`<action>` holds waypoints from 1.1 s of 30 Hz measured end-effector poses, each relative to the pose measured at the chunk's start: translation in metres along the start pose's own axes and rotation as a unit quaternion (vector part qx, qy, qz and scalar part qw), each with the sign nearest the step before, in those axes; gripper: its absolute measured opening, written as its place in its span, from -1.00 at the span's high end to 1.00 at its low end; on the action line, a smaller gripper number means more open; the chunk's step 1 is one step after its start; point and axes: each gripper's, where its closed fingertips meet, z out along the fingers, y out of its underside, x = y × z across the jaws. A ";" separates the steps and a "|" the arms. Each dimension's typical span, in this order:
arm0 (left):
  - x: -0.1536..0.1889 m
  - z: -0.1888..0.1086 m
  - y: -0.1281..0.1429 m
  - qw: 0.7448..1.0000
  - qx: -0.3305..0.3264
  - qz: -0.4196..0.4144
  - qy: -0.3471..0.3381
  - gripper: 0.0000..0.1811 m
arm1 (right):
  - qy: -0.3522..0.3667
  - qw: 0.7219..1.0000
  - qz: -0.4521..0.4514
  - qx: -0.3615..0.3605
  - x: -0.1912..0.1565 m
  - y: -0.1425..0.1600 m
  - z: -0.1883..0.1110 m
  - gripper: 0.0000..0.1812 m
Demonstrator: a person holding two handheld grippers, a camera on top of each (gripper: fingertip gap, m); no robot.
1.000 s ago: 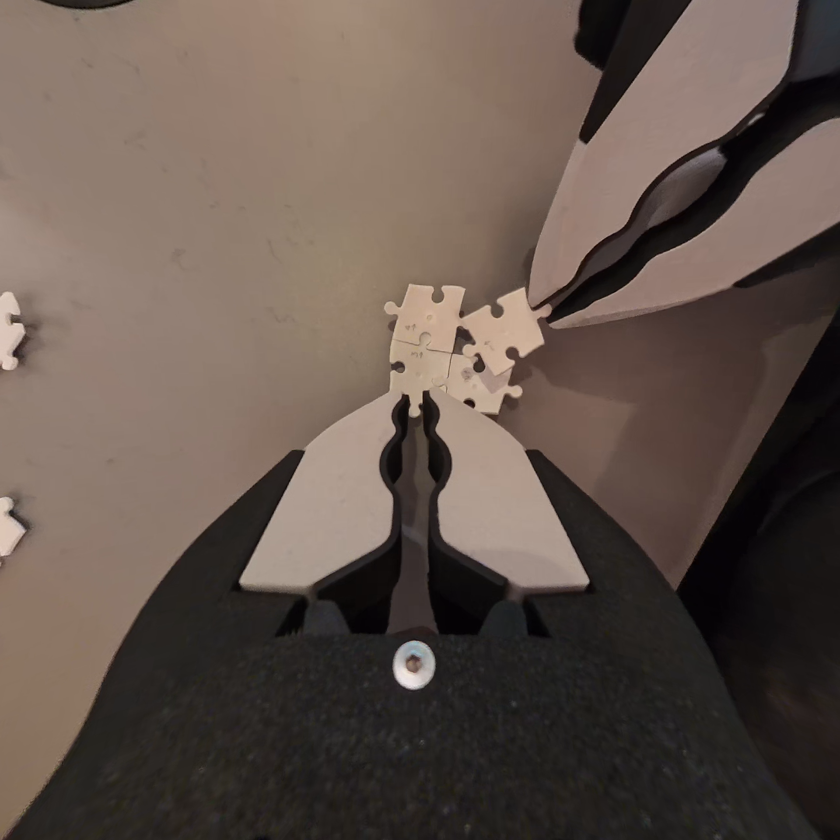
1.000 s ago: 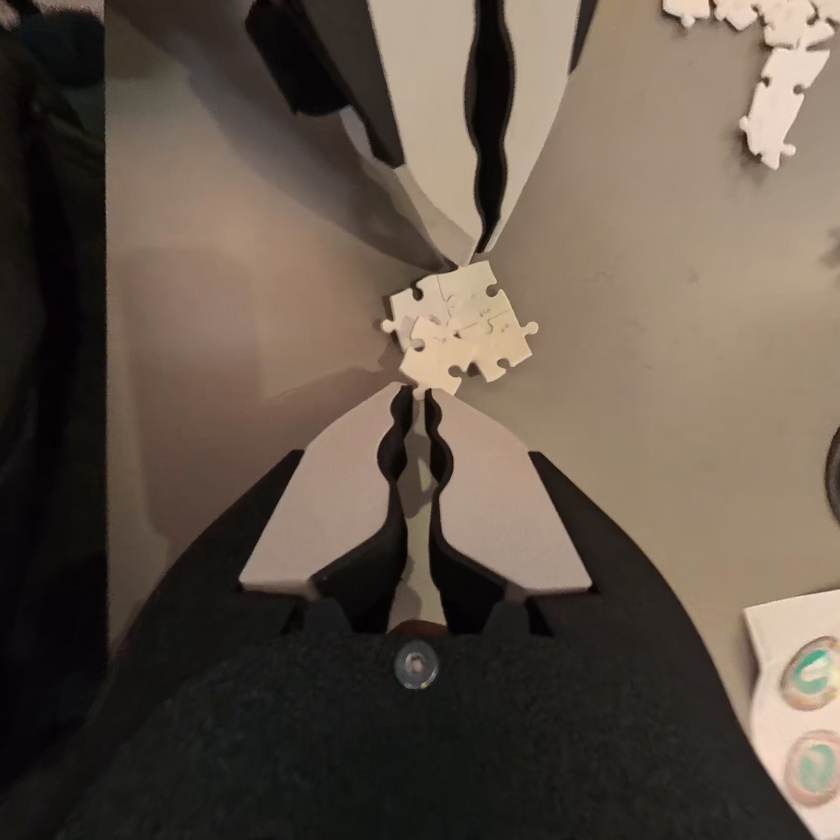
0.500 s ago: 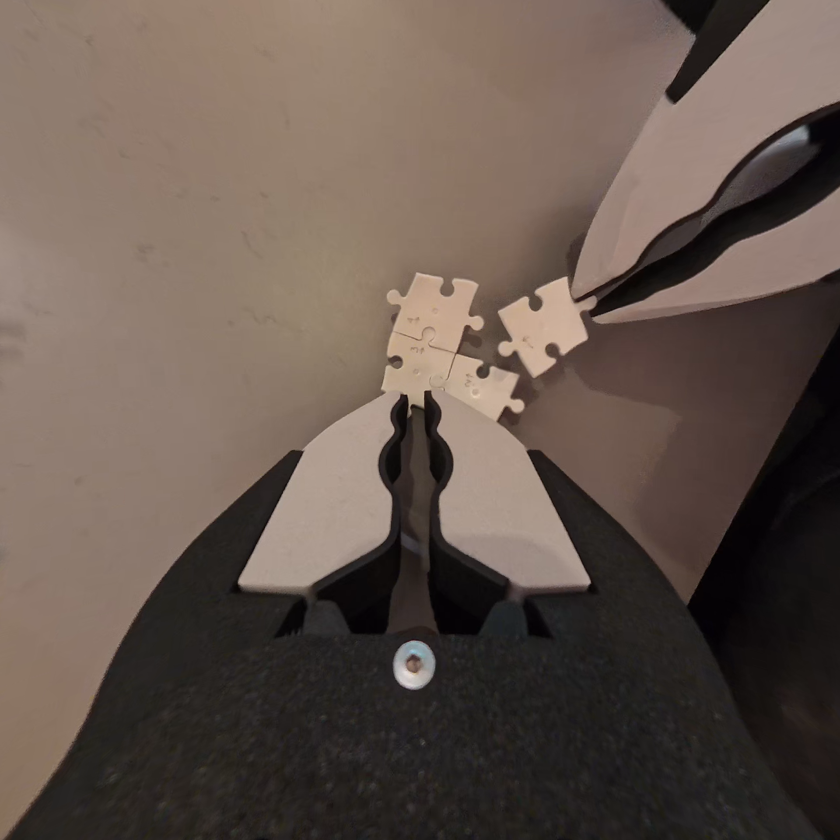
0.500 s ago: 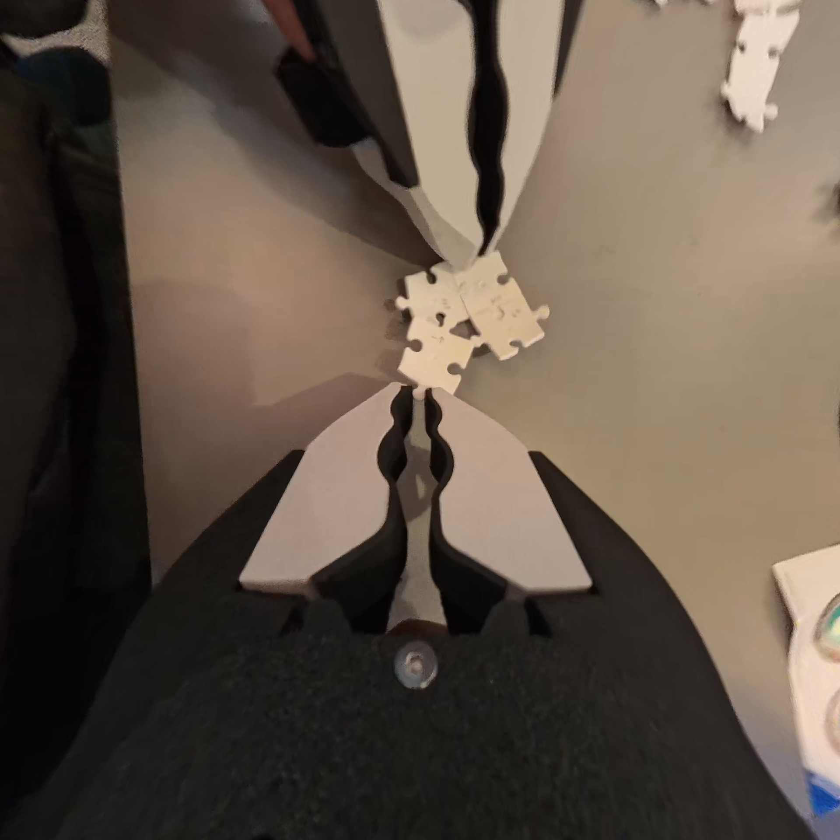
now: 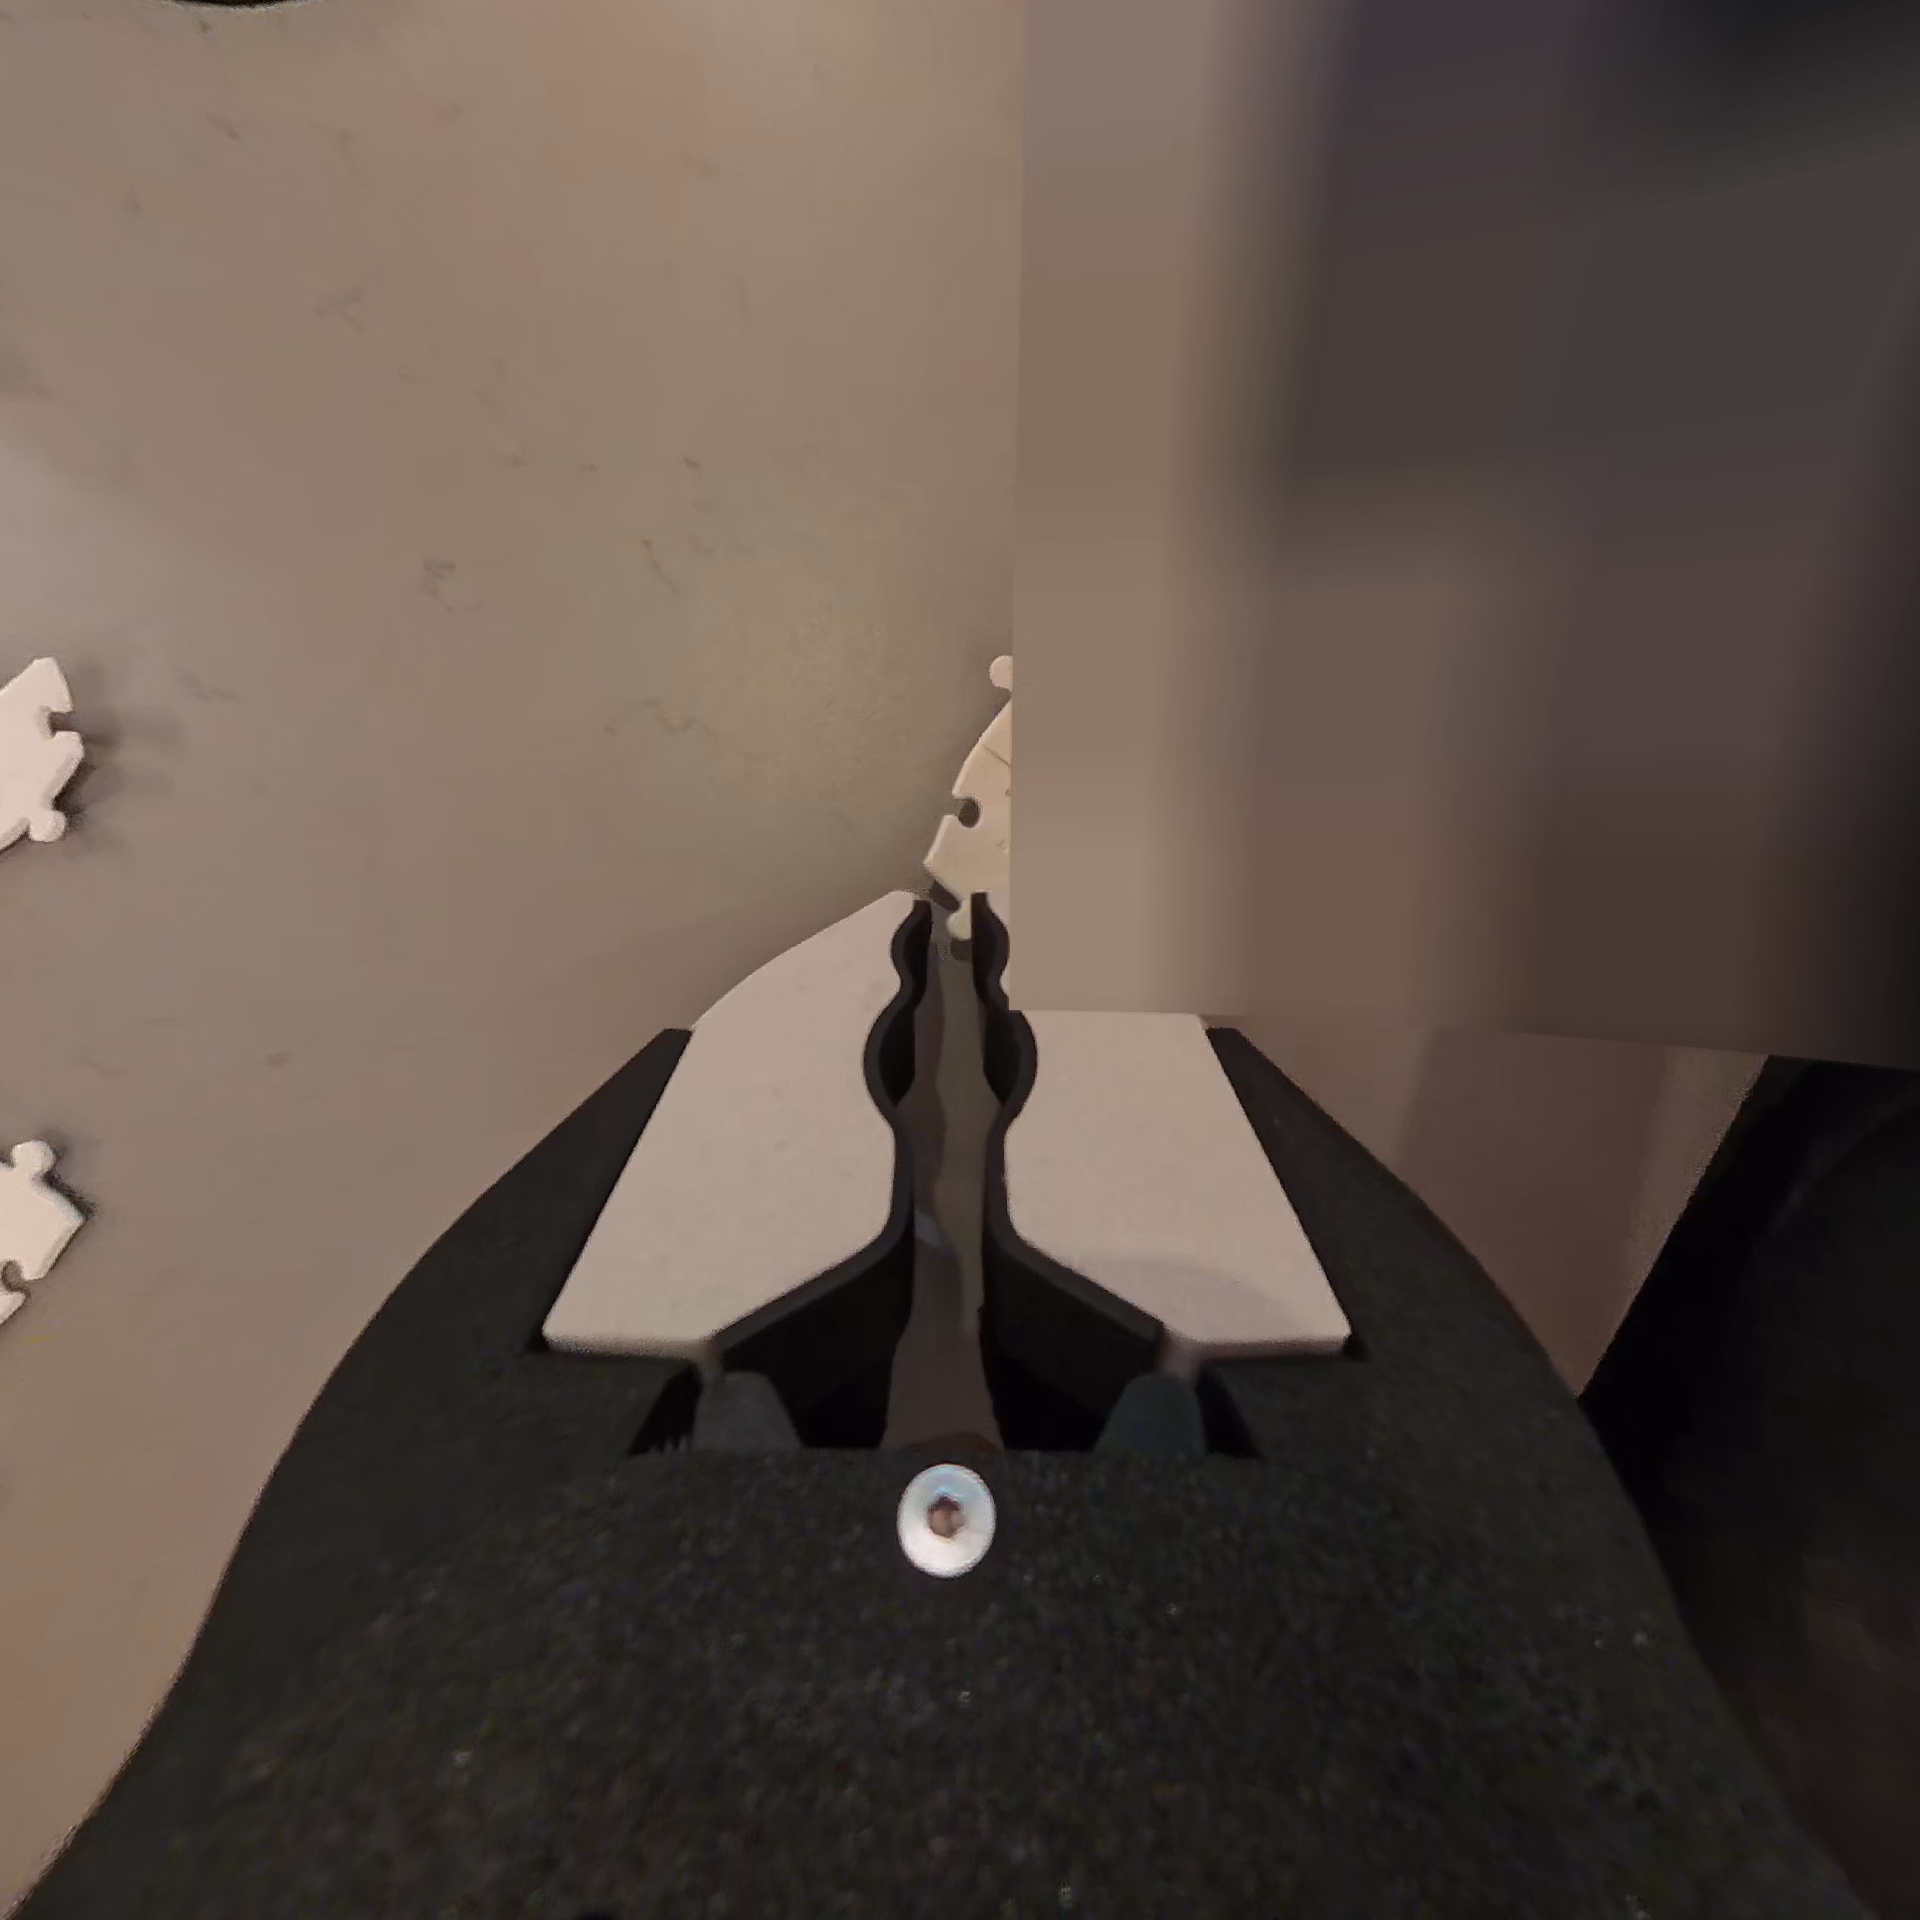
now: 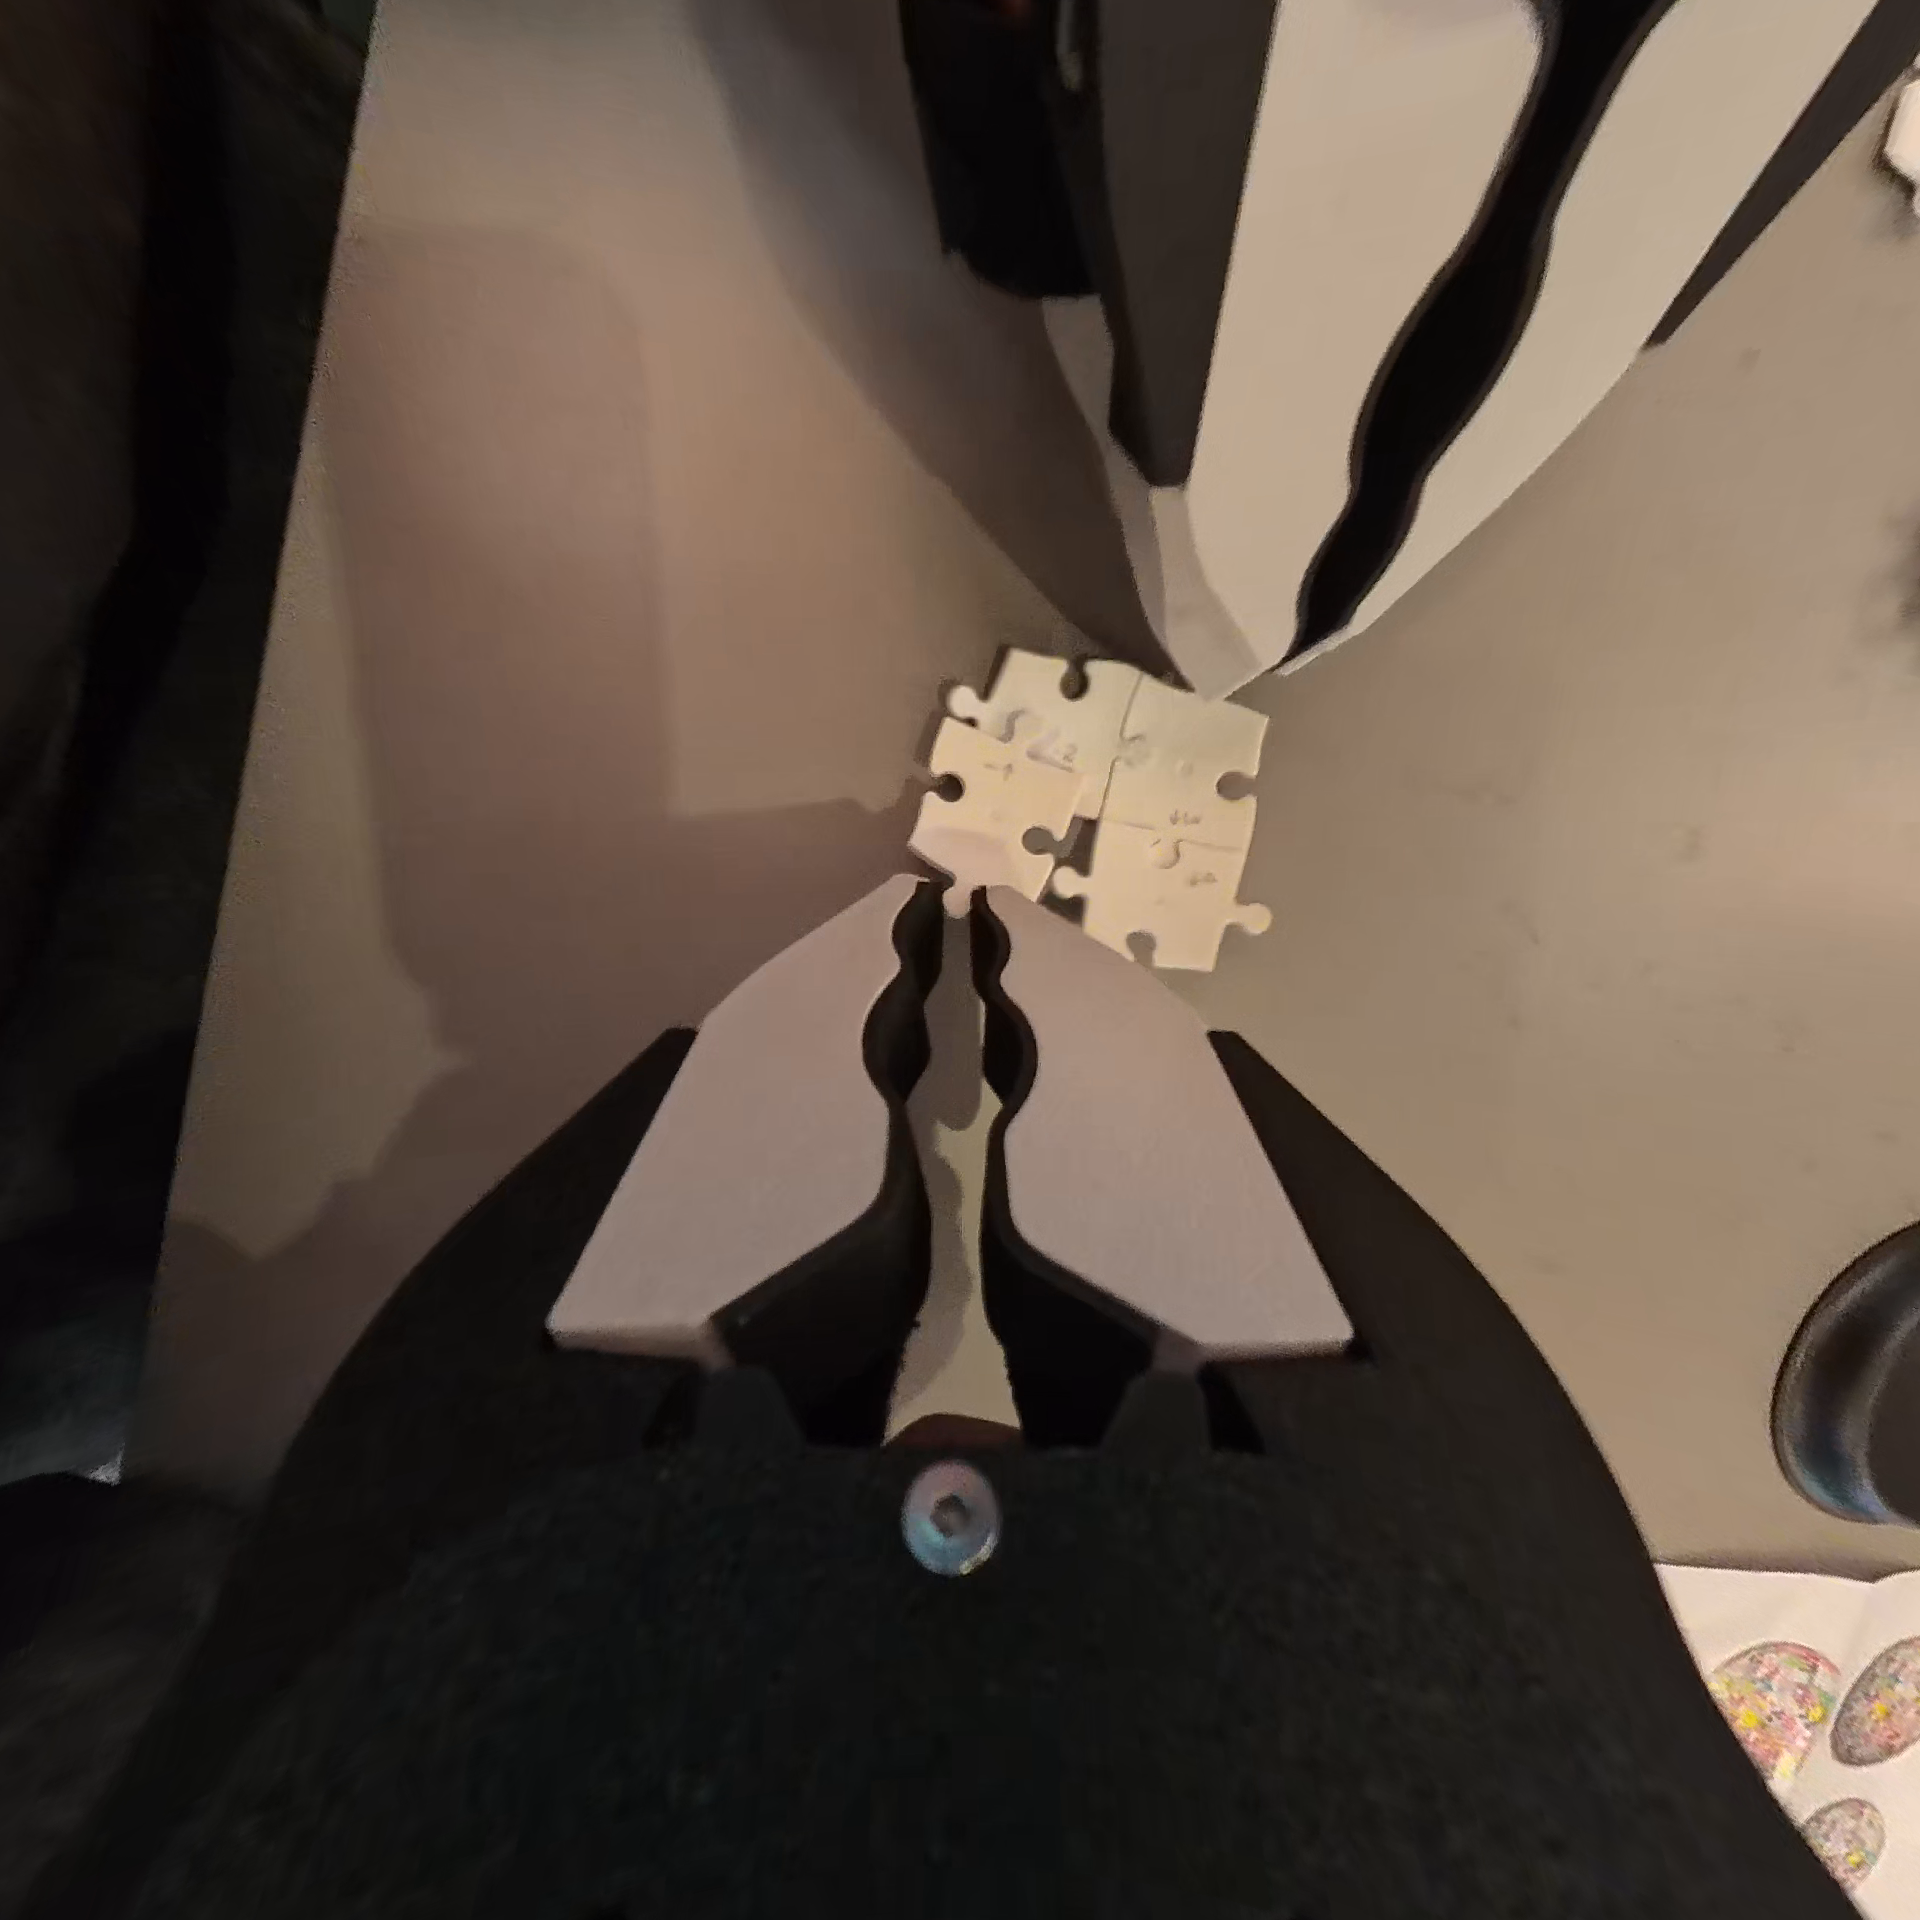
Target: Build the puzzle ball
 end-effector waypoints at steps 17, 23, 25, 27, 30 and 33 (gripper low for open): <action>-0.002 -0.001 0.005 1.000 -0.006 0.002 0.009 0.93 | -0.014 1.000 -0.010 -0.023 0.021 0.008 -0.021 0.94; -0.003 0.004 0.004 1.000 -0.011 0.007 0.009 0.93 | -0.054 0.995 -0.074 -0.039 0.017 0.011 -0.013 0.94; -0.004 0.005 0.003 1.000 -0.010 0.006 0.009 0.93 | -0.061 0.993 -0.095 -0.041 0.016 0.009 -0.012 0.94; -0.006 0.007 0.002 1.000 -0.010 0.003 0.013 0.93 | -0.061 0.991 -0.112 -0.048 0.016 0.011 -0.012 0.94; -0.008 0.008 -0.001 1.000 -0.006 0.000 0.017 0.93 | -0.061 0.988 -0.129 -0.058 0.017 0.015 -0.009 0.94; -0.008 0.007 -0.004 1.000 -0.002 -0.001 0.020 0.93 | -0.060 0.988 -0.133 -0.060 0.017 0.014 -0.008 0.94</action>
